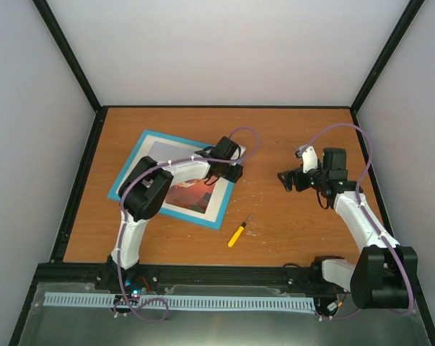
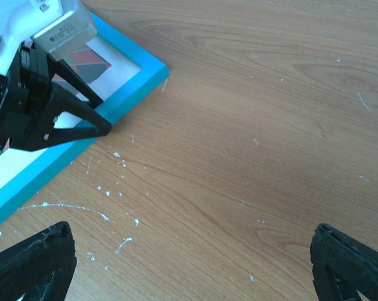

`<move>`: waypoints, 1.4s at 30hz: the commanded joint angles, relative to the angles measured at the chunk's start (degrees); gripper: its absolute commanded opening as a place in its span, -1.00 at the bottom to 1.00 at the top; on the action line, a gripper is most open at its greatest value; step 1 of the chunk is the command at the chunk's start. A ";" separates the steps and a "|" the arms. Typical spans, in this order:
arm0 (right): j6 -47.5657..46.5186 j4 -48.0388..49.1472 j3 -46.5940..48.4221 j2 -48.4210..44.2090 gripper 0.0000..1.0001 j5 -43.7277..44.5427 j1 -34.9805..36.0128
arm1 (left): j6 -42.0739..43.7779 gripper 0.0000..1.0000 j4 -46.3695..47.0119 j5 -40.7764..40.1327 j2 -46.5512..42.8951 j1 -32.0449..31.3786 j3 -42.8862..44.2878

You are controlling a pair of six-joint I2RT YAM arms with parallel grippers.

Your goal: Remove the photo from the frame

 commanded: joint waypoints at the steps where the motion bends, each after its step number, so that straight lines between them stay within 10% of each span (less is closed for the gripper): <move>1: 0.38 1.01 -0.24 -0.70 1.00 -1.21 0.32 | 4.58 -0.13 -1.35 5.16 2.51 -3.97 1.22; 14: -6.49 -10.90 14.01 7.26 1.00 -3.85 0.46 | -10.13 0.63 -8.46 -16.61 -26.81 -1.67 -7.83; 25: -9.43 -24.78 35.47 28.91 1.00 -4.74 7.38 | -33.77 0.72 -14.11 -6.84 -49.43 3.08 -35.60; 42: -8.28 -29.96 66.00 60.03 0.73 2.80 19.16 | -46.98 0.86 -5.22 4.93 -56.46 6.53 -54.35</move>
